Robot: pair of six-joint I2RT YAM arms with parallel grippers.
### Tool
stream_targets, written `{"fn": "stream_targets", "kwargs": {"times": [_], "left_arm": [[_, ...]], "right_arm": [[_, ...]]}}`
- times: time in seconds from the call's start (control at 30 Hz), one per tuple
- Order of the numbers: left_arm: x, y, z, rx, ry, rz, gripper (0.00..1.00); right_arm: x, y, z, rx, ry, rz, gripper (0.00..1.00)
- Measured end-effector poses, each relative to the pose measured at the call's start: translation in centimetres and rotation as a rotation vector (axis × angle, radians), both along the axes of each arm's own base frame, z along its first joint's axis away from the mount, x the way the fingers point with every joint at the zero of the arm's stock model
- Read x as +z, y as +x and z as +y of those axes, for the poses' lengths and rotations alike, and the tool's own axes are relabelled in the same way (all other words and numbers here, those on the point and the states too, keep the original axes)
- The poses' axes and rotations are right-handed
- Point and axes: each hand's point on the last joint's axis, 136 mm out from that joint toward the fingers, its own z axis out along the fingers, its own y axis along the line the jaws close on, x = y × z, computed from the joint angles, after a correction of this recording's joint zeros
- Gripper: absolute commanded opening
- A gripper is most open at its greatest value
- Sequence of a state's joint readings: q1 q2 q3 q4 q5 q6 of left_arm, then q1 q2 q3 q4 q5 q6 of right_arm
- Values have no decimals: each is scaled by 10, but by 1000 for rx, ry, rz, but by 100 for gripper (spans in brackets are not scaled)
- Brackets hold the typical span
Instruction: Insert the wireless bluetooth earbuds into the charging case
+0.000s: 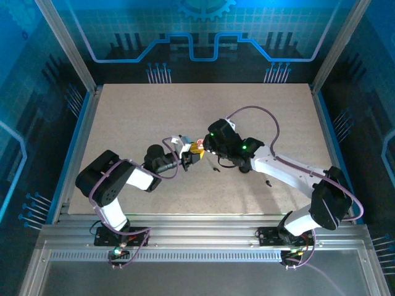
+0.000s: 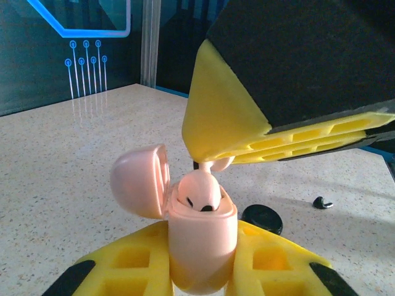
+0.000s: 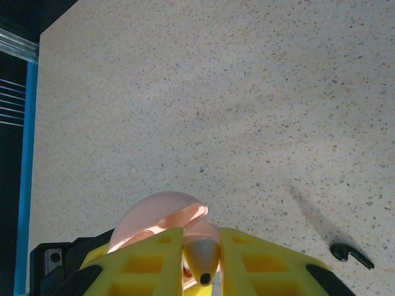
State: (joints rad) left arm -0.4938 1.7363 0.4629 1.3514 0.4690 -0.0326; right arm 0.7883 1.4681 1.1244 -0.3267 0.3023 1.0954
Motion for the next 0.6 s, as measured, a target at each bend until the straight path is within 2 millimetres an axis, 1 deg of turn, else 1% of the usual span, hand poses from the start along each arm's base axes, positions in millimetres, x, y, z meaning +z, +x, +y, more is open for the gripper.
{"fn": "stream_targets", "kwargs": {"times": [0.3,0.6], "left_arm": [[10,-1,0,0,-20,-10,8],[14,-1,1,-1,-28,-18,8]], "right_arm": [[10,-7,0,19,21,-27,27],[13,-7,1,34,32,-47,34]]}}
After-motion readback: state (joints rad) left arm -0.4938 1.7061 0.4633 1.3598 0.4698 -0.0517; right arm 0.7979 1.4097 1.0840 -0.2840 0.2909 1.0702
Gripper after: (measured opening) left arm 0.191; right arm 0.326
